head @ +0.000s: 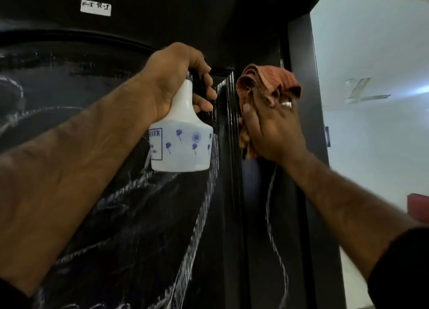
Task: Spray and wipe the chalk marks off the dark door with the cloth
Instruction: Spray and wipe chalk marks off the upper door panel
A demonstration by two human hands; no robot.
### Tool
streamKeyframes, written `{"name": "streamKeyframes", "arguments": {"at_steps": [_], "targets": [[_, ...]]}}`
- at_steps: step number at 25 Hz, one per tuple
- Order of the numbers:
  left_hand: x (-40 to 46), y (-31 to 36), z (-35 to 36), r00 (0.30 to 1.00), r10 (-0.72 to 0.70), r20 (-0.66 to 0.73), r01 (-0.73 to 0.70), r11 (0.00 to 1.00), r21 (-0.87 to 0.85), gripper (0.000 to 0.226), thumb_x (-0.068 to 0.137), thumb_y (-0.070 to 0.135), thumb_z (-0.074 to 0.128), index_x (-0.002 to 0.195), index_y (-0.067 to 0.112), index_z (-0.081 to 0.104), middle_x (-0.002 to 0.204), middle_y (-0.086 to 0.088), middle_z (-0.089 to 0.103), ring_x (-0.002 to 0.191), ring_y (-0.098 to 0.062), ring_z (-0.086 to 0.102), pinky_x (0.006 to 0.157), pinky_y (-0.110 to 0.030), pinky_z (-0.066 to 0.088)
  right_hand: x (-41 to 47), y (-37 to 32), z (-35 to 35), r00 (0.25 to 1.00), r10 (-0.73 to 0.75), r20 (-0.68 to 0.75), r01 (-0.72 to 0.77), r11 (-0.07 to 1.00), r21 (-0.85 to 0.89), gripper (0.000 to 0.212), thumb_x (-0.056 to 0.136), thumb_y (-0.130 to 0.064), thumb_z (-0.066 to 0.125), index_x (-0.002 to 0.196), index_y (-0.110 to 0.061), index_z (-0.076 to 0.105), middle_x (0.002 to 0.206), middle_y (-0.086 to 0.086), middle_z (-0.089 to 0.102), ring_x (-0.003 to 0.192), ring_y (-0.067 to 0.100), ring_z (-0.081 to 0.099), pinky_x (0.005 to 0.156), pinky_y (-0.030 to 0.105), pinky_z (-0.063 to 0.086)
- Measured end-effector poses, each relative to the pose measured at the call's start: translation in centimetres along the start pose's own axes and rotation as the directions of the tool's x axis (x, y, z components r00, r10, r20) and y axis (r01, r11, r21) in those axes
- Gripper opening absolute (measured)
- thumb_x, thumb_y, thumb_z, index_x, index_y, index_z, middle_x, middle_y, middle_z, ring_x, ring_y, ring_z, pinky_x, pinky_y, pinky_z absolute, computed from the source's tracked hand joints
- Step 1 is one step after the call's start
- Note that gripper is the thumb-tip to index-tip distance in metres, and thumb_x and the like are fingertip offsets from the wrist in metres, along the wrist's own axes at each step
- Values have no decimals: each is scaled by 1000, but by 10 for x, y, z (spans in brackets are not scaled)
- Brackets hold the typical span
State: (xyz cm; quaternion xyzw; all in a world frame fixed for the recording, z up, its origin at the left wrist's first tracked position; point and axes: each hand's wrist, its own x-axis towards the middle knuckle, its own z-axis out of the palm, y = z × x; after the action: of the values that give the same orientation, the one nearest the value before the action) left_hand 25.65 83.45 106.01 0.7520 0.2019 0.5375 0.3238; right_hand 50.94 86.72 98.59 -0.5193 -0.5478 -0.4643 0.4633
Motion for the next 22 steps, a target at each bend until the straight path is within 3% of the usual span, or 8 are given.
{"name": "streamKeyframes", "arguments": {"at_steps": [3, 5, 9, 12, 14, 17, 20, 22], "targets": [[-24, -19, 9, 998, -52, 31, 54, 996, -71, 18, 91, 20, 60, 95, 6, 71, 86, -16, 76, 58, -24, 68, 49, -25, 53, -87, -7, 2, 998, -29, 55, 27, 998, 51, 54, 111, -50, 32, 157, -27, 48, 146, 6, 62, 141, 32, 50, 124, 55, 25], [-40, -37, 10, 995, -89, 37, 92, 989, -118, 20, 90, 20, 61, 97, 4, 71, 87, -18, 76, 58, -25, 68, 49, -26, 53, -117, -4, 0, 990, -88, 106, 88, 996, 2, 56, 110, -50, 33, 157, -23, 50, 148, 8, 61, 141, 33, 50, 125, 56, 25], [-63, -70, 13, 988, -149, 45, 153, 983, -100, 19, 91, 17, 60, 96, 3, 72, 88, -20, 77, 59, -29, 68, 49, -29, 53, -52, -1, 2, 998, -7, 57, 6, 1000, 24, 63, 109, -52, 29, 166, -24, 32, 156, 12, 51, 144, 36, 45, 125, 55, 26], [-73, -83, 18, 985, -168, 27, 170, 981, -92, 17, 93, 16, 59, 87, 5, 71, 81, -19, 74, 54, -29, 66, 49, -29, 53, -3, -12, 11, 998, 56, -27, -56, 998, -2, 68, 109, -55, 25, 170, -25, 21, 169, 12, 36, 157, 36, 31, 132, 57, 11], [-81, -86, 20, 985, -174, -14, 172, 981, -95, 17, 92, 15, 60, 82, 6, 70, 75, -17, 71, 49, -27, 63, 48, -28, 52, -12, -12, 13, 999, 40, -27, -41, 999, -34, 66, 110, -55, 23, 168, -24, 27, 165, 13, 44, 156, 35, 33, 132, 56, 7], [-98, -90, 13, 982, -184, -38, 178, 977, -121, 15, 91, 14, 61, 85, 6, 71, 82, -19, 77, 49, -27, 64, 49, -29, 52, -76, -21, 11, 998, 45, 42, -45, 999, -21, 59, 111, -55, 25, 157, -23, 46, 146, 10, 62, 145, 32, 47, 128, 60, 19], [-115, -95, -1, 980, -193, -38, 188, 976, -115, 15, 90, 14, 61, 89, 4, 73, 90, -22, 79, 46, -26, 61, 49, -30, 50, -152, -32, 12, 981, -110, 157, 126, 988, -93, 55, 110, -55, 33, 150, -23, 53, 141, 11, 64, 138, 34, 52, 125, 62, 24], [-121, -96, -12, 980, -190, -61, 182, 976, -116, 15, 89, 13, 62, 89, 4, 73, 92, -23, 79, 45, -24, 57, 48, -29, 48, -157, -25, 8, 955, -227, 190, 244, 967, -73, 53, 109, -56, 37, 146, -25, 58, 141, 10, 65, 136, 34, 54, 124, 63, 25]]}}
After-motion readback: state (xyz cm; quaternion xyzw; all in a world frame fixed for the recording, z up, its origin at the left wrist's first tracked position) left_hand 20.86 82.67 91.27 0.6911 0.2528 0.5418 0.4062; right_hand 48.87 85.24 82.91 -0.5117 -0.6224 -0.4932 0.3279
